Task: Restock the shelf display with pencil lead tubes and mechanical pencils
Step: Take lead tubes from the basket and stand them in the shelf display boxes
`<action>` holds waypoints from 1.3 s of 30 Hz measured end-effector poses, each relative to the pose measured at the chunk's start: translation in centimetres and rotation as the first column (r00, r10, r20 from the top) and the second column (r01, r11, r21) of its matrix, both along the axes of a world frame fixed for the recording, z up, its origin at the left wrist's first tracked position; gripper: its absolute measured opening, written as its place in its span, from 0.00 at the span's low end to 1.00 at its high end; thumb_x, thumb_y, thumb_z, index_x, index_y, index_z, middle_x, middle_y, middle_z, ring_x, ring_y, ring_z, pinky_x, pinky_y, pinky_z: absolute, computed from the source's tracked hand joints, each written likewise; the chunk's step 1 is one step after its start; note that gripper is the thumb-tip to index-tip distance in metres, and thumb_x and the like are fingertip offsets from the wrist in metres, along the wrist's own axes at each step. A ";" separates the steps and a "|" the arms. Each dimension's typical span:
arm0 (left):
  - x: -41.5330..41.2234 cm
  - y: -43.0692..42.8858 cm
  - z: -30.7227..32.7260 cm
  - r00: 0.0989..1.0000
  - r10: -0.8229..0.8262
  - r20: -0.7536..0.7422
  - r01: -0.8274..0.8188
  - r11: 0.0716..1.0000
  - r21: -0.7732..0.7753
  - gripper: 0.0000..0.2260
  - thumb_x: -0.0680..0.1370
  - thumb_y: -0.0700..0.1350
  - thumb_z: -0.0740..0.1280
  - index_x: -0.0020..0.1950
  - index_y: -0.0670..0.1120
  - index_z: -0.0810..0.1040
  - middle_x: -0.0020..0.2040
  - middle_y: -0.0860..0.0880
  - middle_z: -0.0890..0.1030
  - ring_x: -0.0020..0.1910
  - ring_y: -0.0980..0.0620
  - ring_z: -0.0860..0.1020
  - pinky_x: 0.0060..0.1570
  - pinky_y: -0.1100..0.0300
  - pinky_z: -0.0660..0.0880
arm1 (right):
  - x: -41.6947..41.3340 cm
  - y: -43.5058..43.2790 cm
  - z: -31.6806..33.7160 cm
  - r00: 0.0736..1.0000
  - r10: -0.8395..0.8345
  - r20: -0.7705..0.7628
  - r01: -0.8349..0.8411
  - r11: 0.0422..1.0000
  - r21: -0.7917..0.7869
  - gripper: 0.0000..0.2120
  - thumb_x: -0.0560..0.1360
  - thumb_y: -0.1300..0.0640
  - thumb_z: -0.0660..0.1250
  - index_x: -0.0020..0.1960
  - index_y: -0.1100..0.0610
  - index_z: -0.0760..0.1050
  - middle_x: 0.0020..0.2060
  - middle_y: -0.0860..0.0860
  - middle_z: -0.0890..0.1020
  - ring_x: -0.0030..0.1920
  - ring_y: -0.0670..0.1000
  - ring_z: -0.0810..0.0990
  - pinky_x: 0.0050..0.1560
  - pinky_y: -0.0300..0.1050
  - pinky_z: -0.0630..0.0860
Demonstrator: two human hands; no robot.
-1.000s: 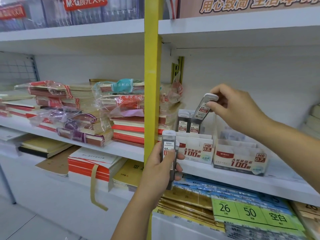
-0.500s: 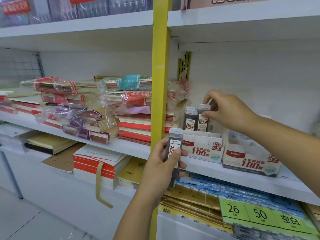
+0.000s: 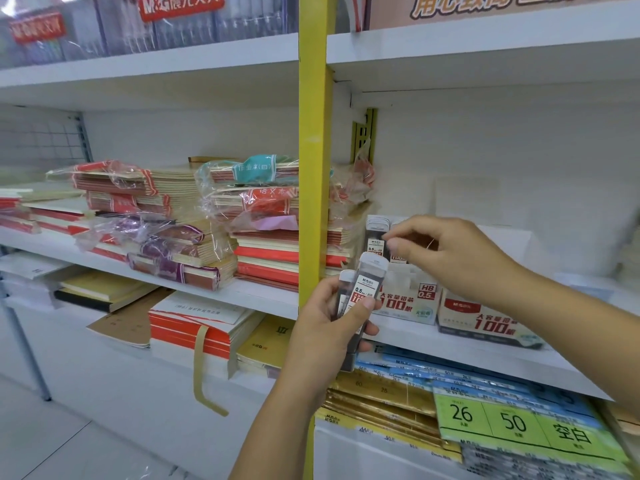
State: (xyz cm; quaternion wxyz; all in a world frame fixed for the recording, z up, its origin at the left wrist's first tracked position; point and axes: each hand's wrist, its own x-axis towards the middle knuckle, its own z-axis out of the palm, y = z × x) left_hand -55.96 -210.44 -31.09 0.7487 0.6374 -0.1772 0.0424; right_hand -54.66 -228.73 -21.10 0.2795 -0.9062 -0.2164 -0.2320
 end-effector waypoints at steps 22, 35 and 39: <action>1.1 -0.5 -0.6 0.994 0.099 -0.056 -0.101 0.994 -0.034 0.07 0.85 0.46 0.60 0.55 0.54 0.78 0.48 0.55 0.86 0.42 0.54 0.85 0.38 0.63 0.81 | 2.5 -1.4 2.2 0.939 -0.060 0.337 0.176 0.929 -0.325 0.10 0.77 0.54 0.63 0.58 0.51 0.74 0.44 0.47 0.80 0.41 0.47 0.78 0.41 0.44 0.77; 1.3 -0.2 -0.6 0.991 0.100 -0.089 -0.105 0.993 -0.057 0.08 0.84 0.44 0.62 0.55 0.54 0.78 0.48 0.54 0.87 0.46 0.52 0.86 0.40 0.61 0.82 | 3.7 -2.0 2.8 0.949 -0.128 0.287 0.213 0.934 -0.286 0.10 0.78 0.57 0.65 0.58 0.52 0.74 0.43 0.49 0.81 0.41 0.49 0.79 0.43 0.50 0.79; 1.2 -0.4 -0.7 0.992 0.080 -0.092 -0.086 0.994 -0.061 0.07 0.84 0.43 0.62 0.55 0.54 0.78 0.48 0.54 0.87 0.46 0.50 0.86 0.40 0.61 0.82 | 4.3 -1.9 2.8 0.966 -0.161 0.201 0.204 0.956 -0.213 0.10 0.78 0.57 0.66 0.59 0.52 0.74 0.44 0.47 0.80 0.43 0.46 0.78 0.44 0.46 0.78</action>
